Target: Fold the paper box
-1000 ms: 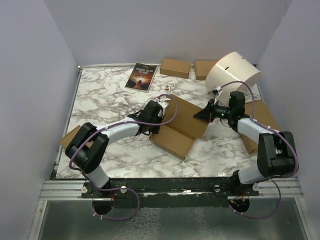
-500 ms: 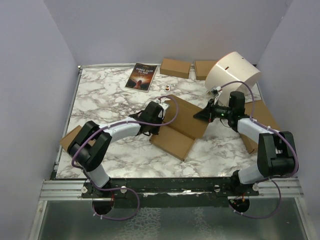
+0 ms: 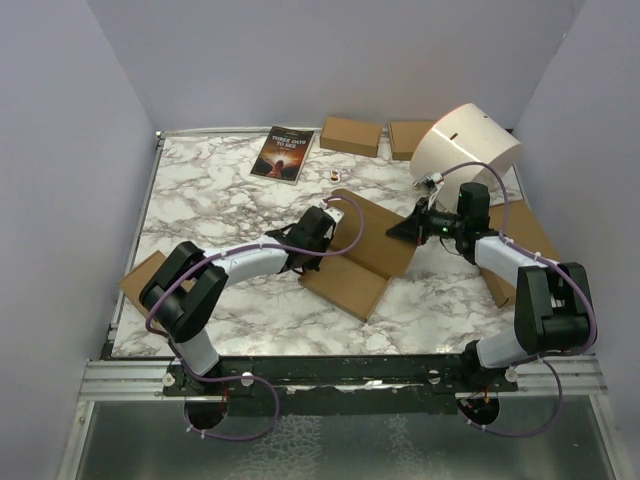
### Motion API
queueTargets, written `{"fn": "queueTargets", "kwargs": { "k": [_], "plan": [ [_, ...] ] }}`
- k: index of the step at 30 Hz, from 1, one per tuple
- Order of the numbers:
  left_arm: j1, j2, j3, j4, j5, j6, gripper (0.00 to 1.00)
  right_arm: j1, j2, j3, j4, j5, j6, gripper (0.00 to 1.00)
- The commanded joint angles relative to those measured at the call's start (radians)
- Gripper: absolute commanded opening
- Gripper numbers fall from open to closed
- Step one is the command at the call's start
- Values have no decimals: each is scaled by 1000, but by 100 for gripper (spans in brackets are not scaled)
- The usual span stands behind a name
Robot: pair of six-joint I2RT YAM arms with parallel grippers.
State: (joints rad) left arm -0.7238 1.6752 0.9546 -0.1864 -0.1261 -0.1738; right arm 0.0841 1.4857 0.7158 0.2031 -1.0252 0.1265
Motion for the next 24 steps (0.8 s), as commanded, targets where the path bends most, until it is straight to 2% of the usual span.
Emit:
{"fn": "queueTargets", "kwargs": {
  "k": [1,9,12,14,24],
  "plan": [
    [-15,59,25,-90,-168,33,2,5,-2,1,-24,-35,-16,1],
    [-22,63,17,-88,-167,38,0,4,1,2,-24,-35,-17,1],
    [-22,49,9,-67,-108,17,11,5,1,2,-23,-40,-16,1],
    [-22,37,9,-57,-81,0,15,5,0,1,-21,-44,-16,1],
    [-20,-20,42,-81,-81,-40,22,5,-5,-1,-15,-58,-22,1]
  ]
}}
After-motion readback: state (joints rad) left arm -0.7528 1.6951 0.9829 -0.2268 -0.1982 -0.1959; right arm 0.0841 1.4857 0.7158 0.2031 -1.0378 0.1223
